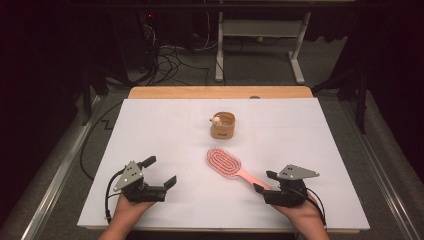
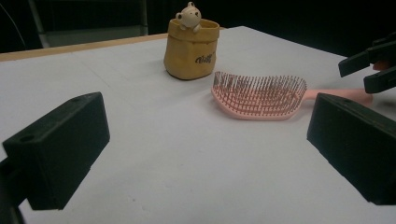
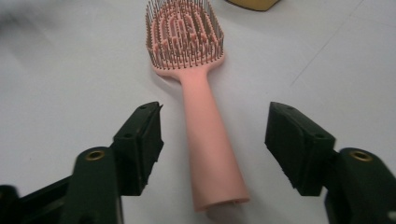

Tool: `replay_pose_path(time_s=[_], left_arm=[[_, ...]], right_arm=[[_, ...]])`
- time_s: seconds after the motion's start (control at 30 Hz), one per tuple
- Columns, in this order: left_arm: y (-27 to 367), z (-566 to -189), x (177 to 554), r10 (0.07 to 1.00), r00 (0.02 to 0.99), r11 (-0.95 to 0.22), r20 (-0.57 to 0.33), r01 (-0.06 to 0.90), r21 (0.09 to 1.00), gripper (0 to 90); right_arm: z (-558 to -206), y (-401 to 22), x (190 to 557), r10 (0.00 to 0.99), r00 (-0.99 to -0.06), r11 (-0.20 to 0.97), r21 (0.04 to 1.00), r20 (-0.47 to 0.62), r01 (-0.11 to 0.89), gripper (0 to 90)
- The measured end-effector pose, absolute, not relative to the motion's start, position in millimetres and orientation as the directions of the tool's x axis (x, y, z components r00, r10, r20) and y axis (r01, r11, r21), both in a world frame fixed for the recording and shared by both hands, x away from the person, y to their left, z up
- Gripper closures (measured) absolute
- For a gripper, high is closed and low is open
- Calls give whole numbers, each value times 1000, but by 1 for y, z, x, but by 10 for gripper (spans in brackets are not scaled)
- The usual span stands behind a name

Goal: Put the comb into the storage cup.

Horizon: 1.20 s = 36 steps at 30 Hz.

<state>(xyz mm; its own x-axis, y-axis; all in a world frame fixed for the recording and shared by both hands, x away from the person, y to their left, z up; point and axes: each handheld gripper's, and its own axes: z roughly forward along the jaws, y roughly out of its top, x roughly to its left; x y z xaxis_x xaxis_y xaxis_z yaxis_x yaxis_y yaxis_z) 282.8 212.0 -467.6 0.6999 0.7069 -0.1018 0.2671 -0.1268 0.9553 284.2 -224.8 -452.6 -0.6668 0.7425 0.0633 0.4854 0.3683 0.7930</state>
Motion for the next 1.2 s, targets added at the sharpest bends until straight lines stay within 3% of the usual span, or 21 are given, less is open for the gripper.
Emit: replay_pose_path(time_s=[0.03,0.17,0.3,0.4,0.83,1.2], left_arm=[[212,-468,283,707,700,-126,-102,267,955,0],[212,-468,283,707,700,-127,-102,267,955,0],[212,-468,283,707,700,-128,-100,266,955,0],[212,-468,283,707,700,-126,-100,264,956,0],[212,-468,282,707,699,-125,-101,265,956,0],[211,-468,283,702,705,-127,-100,262,957,0]], right_arm=[[-453,-225,284,743,-667,368,793,63,485,306],[-454,-223,286,745,-664,370,786,68,495,168],[-455,-222,286,745,-663,371,787,64,493,119],[-455,-221,287,752,-656,373,782,60,500,0],[-448,-210,296,749,-661,390,771,52,503,1],[-439,-187,321,696,-716,507,673,49,539,1]])
